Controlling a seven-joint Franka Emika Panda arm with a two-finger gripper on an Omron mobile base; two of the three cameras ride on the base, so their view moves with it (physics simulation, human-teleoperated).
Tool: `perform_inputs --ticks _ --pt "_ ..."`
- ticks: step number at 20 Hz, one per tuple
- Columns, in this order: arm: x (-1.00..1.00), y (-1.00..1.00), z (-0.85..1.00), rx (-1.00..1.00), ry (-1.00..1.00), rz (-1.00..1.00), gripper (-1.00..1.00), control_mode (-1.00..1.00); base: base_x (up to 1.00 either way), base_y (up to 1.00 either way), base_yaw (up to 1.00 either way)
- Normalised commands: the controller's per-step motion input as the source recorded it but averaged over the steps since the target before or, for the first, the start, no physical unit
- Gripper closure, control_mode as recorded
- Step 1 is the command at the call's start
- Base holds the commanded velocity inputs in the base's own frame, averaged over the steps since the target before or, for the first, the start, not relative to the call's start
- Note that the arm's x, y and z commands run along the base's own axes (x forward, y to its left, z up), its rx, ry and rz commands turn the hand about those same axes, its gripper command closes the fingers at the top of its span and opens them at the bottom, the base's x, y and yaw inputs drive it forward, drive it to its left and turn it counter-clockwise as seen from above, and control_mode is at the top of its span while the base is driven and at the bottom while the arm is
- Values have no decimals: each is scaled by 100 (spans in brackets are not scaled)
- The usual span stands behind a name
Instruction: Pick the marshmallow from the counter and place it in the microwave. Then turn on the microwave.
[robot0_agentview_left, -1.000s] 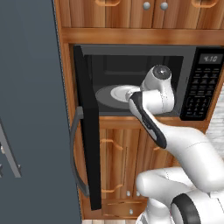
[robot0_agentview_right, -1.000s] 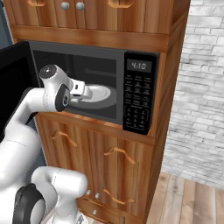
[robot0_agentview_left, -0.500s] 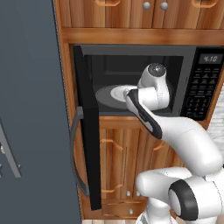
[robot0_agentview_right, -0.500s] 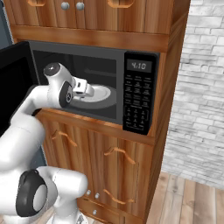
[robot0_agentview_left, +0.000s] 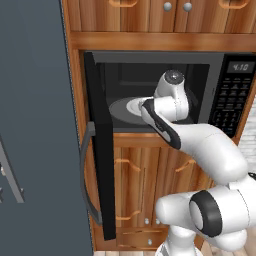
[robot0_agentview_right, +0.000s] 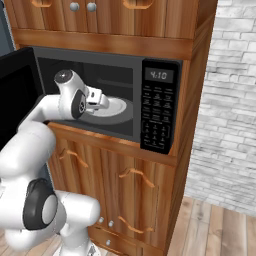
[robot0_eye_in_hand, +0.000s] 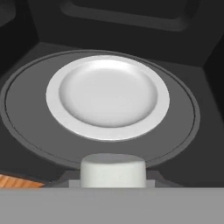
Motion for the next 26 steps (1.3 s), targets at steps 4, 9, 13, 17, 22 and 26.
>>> perform_inputs --ticks 4,9,13,17,22,26 --pt "22 0 -5 0 2 -1 100 -100 0 0 0" --pt "22 0 -7 0 2 -1 100 -100 0 0 0" --pt "21 1 -10 0 2 -1 100 -100 0 0 0" --pt "21 0 -9 0 1 -1 100 -100 0 0 0" --pt "21 0 -3 0 2 -1 100 -100 0 0 0" --pt "21 0 -4 0 1 -1 100 -100 0 0 0"
